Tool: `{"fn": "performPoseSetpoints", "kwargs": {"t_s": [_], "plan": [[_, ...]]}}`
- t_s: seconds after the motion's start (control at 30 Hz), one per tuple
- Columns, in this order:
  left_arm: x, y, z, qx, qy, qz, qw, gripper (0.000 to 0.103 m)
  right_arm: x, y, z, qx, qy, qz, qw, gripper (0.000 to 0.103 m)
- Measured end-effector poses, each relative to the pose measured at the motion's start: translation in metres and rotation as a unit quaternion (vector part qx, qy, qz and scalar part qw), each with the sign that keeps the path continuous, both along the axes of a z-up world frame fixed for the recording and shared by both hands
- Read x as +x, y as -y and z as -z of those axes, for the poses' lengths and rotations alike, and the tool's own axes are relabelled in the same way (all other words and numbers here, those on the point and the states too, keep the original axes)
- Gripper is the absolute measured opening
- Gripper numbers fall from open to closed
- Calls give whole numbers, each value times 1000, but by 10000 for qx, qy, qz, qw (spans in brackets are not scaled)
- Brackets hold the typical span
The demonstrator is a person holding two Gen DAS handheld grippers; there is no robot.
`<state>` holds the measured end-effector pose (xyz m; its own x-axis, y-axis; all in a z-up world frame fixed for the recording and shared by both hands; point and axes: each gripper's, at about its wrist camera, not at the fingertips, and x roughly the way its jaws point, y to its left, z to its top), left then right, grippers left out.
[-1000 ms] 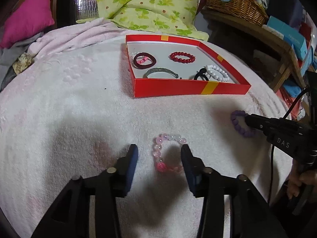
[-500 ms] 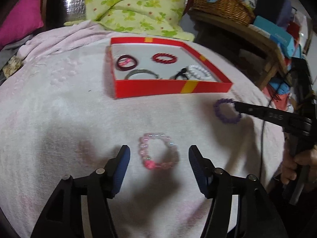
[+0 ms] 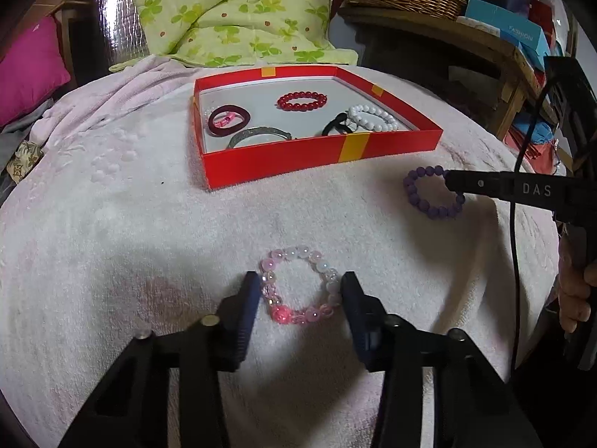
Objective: Organize jewelry
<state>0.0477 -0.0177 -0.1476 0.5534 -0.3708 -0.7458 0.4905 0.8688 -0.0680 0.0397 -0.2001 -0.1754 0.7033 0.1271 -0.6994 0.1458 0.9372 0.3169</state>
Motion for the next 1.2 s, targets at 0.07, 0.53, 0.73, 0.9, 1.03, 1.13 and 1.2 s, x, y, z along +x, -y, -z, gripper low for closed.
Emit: {"fn": "performPoseSetpoints", "kwargs": {"t_s": [0.07, 0.53, 0.73, 0.9, 1.03, 1.13, 1.2], "plan": [[0, 0, 0, -2, 26, -17, 10000, 34, -1, 0, 1, 12, -3, 27, 10000, 10], [1, -12, -12, -364, 85, -143, 9992, 15, -6, -6, -5, -87, 255, 45, 9996, 10], [-7, -20, -33, -666, 321, -124, 9972, 15, -13, 1, -13, 263, 448, 29, 9986, 10], [-9, -29, -43, -781, 528, -270, 9952, 15, -21, 11, -27, 638, 749, 89, 9951, 10], [-9, -30, -45, -753, 601, -326, 9948, 15, -26, 21, -33, 937, 970, 131, 9908, 10], [-8, -27, -46, -770, 598, -316, 9947, 15, -25, 26, -32, 1137, 982, 105, 9886, 10], [-5, -25, -48, -790, 565, -283, 9949, 15, -23, 32, -33, 1339, 964, 82, 9863, 10]]}}
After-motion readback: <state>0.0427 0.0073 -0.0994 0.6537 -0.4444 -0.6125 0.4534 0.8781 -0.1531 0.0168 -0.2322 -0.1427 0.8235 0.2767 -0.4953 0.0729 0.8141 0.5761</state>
